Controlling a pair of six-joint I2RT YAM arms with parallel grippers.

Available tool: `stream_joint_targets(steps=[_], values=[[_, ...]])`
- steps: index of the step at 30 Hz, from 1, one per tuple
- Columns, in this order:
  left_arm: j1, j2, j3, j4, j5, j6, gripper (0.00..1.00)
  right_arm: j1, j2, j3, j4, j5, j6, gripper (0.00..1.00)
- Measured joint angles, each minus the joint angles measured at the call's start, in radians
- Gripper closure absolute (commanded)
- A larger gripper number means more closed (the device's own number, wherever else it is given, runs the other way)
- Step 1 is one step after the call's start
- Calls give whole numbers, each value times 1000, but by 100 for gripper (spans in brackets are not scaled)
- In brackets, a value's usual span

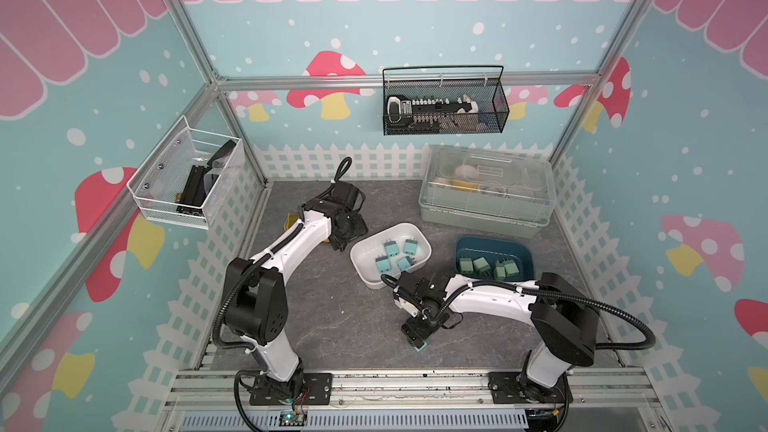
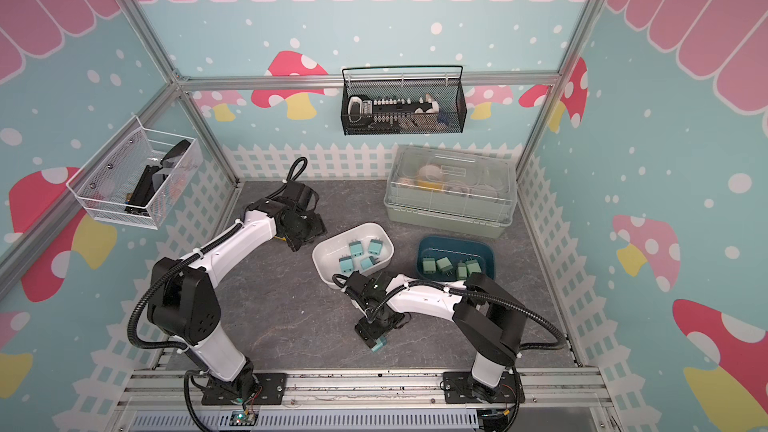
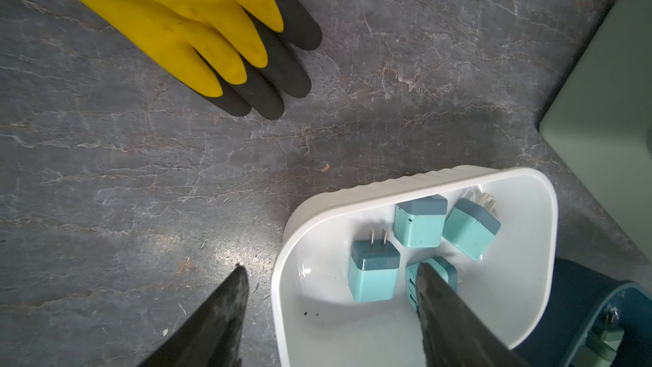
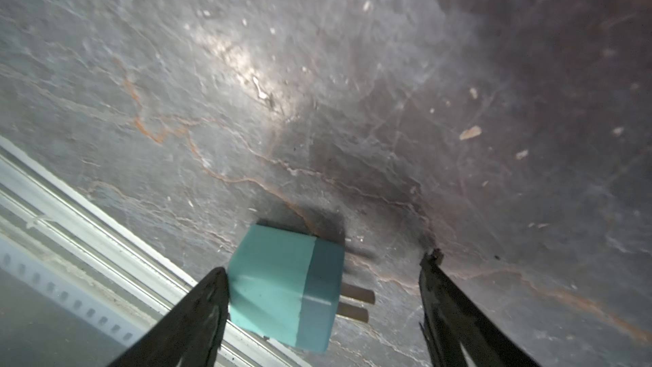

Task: Place the plugs by color into the storage box
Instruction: Pick up the plug from the center of the board.

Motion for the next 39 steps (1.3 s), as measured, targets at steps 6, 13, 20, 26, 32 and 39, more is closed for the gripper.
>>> stream_joint_targets(steps=[6, 13, 20, 26, 32, 39], values=[[0, -13, -15, 0, -7, -2, 28, 0, -17, -16, -36, 9, -15, 18], [0, -13, -15, 0, -7, -8, 28, -7, -49, -22, -88, 18, -19, 19], [-13, -13, -16, 3, -7, -19, 28, -52, -102, -72, -125, 11, -18, 21], [-19, -13, -22, 8, -7, -24, 28, -123, -89, -72, -147, 12, -18, 22], [-19, -13, -22, 8, -8, -24, 28, -156, -82, -56, -159, 17, -21, 23], [-19, -13, -22, 9, -8, -23, 28, -148, -113, 66, -175, -16, -46, 22]])
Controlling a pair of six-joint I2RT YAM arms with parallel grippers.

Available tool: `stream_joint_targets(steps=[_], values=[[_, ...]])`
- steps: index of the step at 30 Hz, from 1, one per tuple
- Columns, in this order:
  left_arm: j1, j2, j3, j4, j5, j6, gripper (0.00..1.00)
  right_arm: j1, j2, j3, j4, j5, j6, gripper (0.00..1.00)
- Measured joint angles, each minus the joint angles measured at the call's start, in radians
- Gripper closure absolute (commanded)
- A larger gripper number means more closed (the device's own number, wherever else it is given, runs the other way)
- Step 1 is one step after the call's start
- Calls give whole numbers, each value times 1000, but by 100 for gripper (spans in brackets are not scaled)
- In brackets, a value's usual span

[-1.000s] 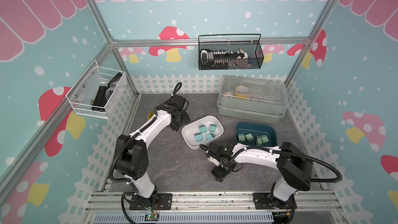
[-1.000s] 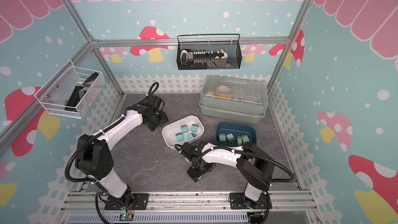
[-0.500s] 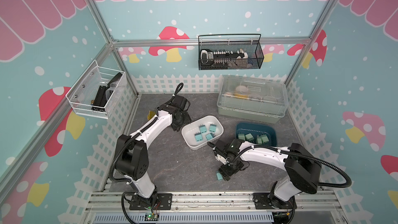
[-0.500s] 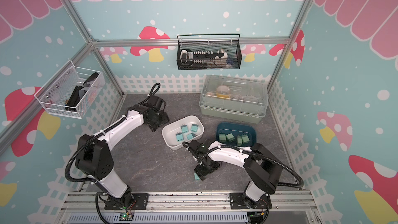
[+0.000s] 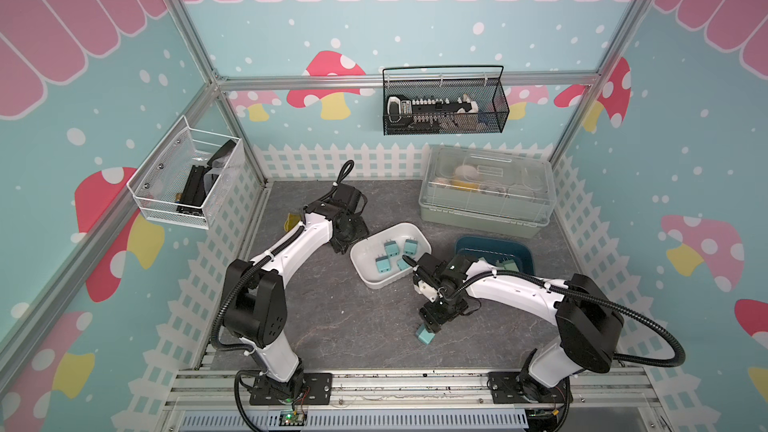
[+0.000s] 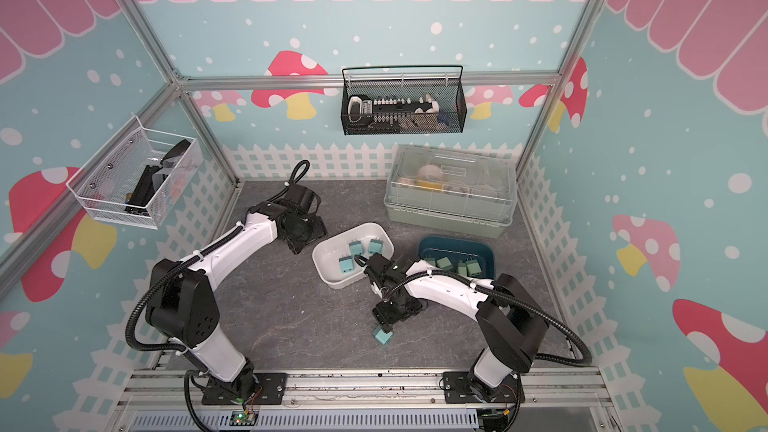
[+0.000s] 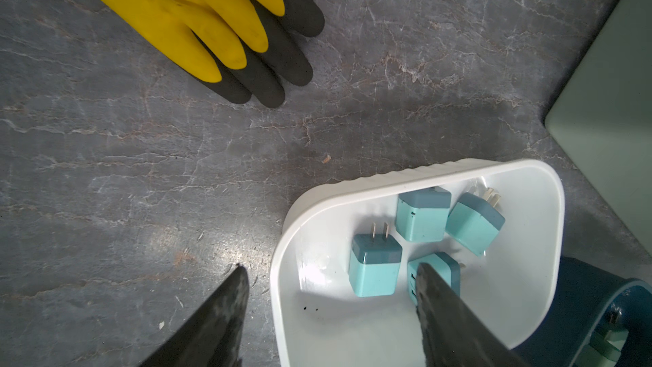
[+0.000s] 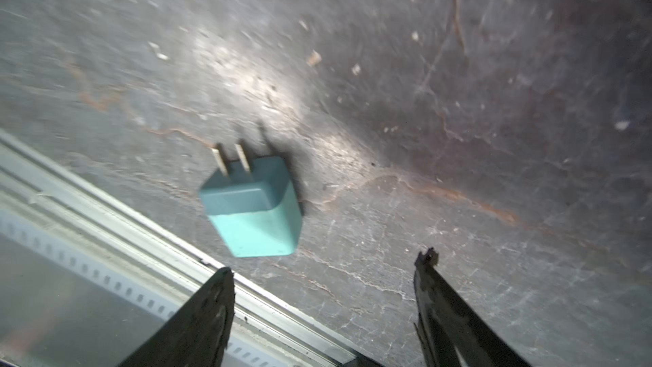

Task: Place the plugs by color into the storage box
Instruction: Pick up the plug from the center of the board.

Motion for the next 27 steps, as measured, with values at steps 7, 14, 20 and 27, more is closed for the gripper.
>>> stream_joint_targets(steps=[7, 14, 20, 27], values=[[0, 0, 0, -1, 0, 8, 28, 51, -3, -12, 31, -52, -30, 22], [1, 0, 20, -16, 1, 24, 28, 76, 81, -37, 72, -57, -43, 22], [1, 3, 36, -18, 4, 27, 28, 76, 140, -43, 95, -44, -46, 32], [2, 14, 40, -21, 5, 27, 28, 76, 139, -44, 111, -37, -44, 58]])
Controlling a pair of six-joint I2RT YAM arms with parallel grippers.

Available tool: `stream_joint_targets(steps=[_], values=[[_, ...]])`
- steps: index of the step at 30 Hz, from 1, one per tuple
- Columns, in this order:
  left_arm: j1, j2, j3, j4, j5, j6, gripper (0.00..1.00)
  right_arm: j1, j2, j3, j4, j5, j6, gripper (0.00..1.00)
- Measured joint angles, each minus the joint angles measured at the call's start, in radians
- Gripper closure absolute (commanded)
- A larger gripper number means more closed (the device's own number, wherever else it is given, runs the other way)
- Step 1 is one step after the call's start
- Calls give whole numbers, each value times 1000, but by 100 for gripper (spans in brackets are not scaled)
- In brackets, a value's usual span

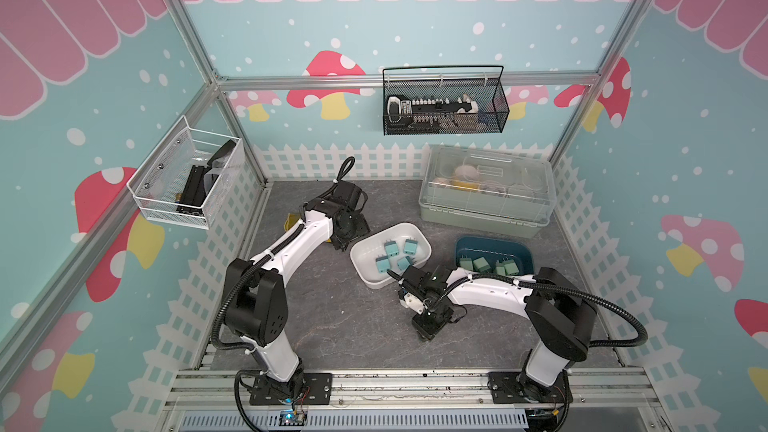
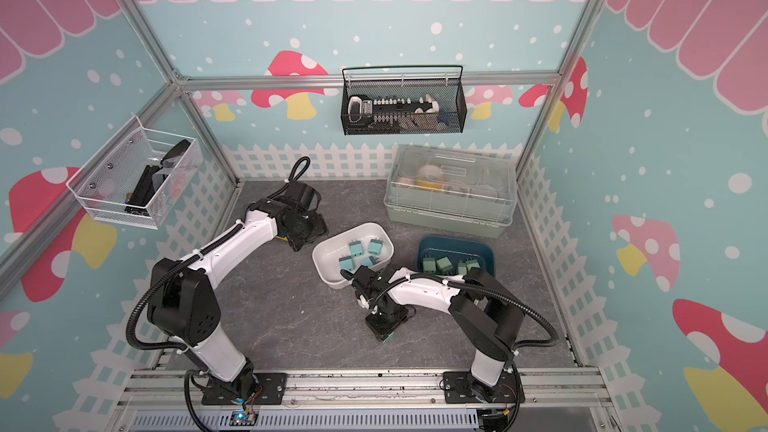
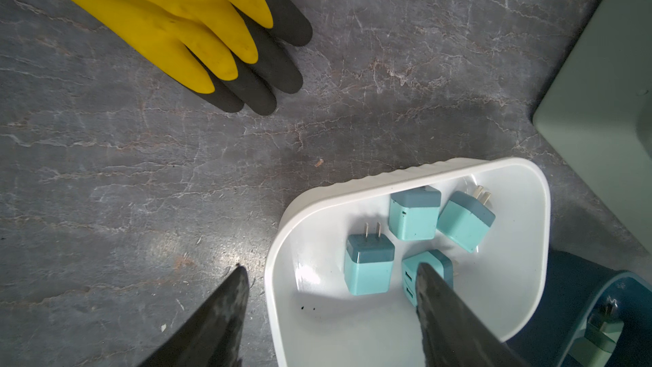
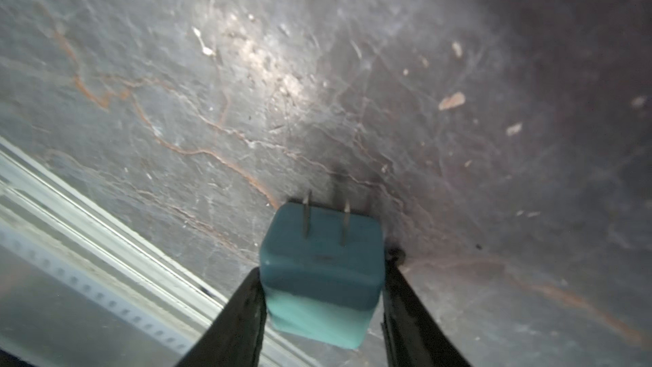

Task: Place the plugs by color into the storage box
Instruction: Pick up the plug from the center of the board, then place the plug in the storage box.

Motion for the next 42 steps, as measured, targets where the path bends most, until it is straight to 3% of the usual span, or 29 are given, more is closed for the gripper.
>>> stream_joint_targets(steps=[13, 22, 33, 42], values=[[5, 2, 2, 1, -1, -1, 28, -8, -54, 33, -73, 26, -8, 60], [30, 0, 5, 3, -9, -2, 28, -149, -45, 379, -209, 64, -68, 60], [99, -138, -85, 14, -35, -8, 28, -190, 429, 1014, -257, 14, -113, 58], [124, -204, -159, 16, -45, -31, 28, -189, 576, 1090, -159, -19, -43, 58]])
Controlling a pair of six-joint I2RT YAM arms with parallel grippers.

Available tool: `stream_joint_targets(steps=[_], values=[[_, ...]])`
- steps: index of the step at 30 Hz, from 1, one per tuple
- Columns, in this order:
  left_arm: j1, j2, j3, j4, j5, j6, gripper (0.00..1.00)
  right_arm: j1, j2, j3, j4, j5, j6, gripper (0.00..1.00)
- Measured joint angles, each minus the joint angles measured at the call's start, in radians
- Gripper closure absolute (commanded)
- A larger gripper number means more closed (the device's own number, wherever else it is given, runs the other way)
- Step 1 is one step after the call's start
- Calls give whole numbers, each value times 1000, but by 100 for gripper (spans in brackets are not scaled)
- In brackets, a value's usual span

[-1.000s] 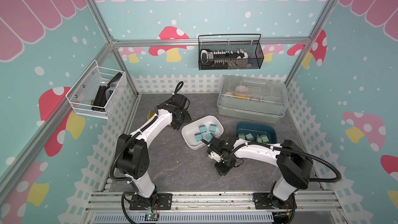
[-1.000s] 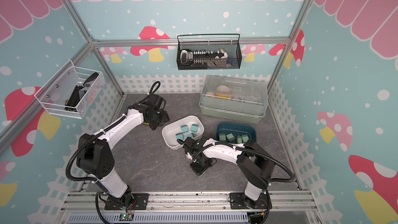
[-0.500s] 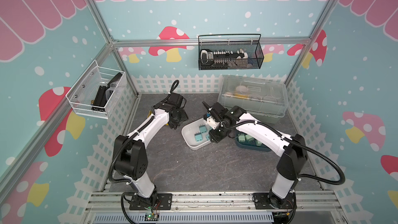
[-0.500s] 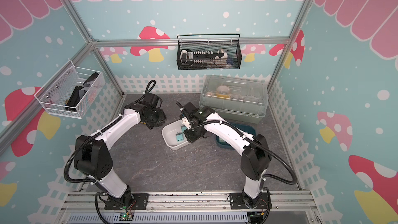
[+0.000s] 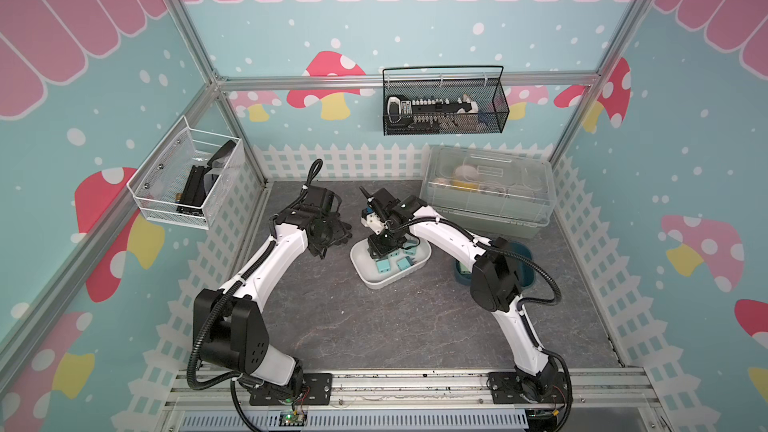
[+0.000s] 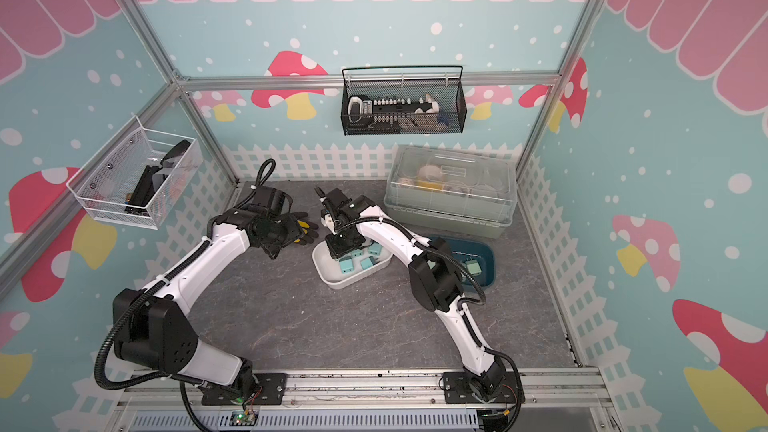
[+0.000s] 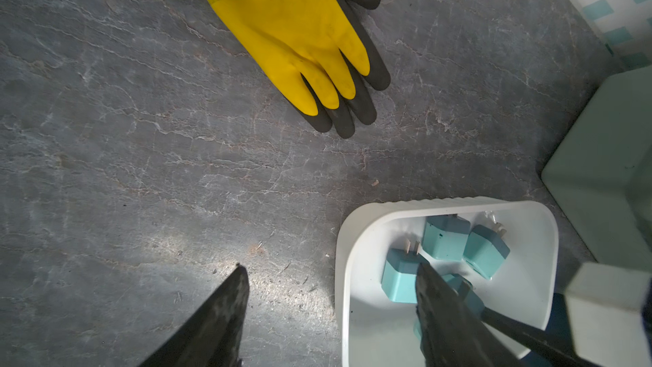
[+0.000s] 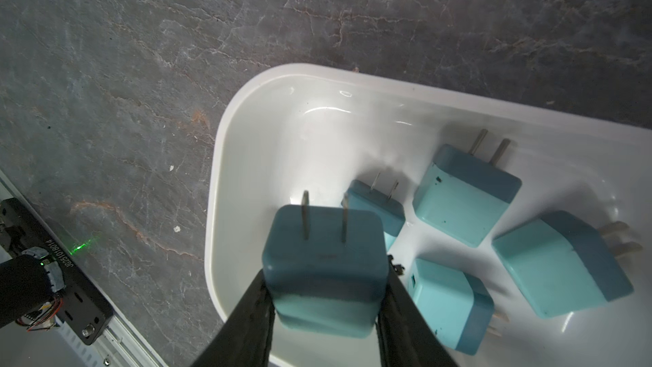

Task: Place the plugs by color into the storage box
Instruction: Place the plug in the storage box.

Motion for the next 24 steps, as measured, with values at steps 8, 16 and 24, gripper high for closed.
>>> stream_joint_targets(steps=[8, 16, 24], values=[[0, 0, -6, 0, 1, 0, 28, 0, 14, -92, 146, 1, 19, 58], [0, 0, -6, 0, 7, 0, 28, 4, 16, -146, 249, -4, 29, 48], [0, 1, -6, 0, 20, 0, 28, 8, 16, -148, 275, -11, 31, 26]])
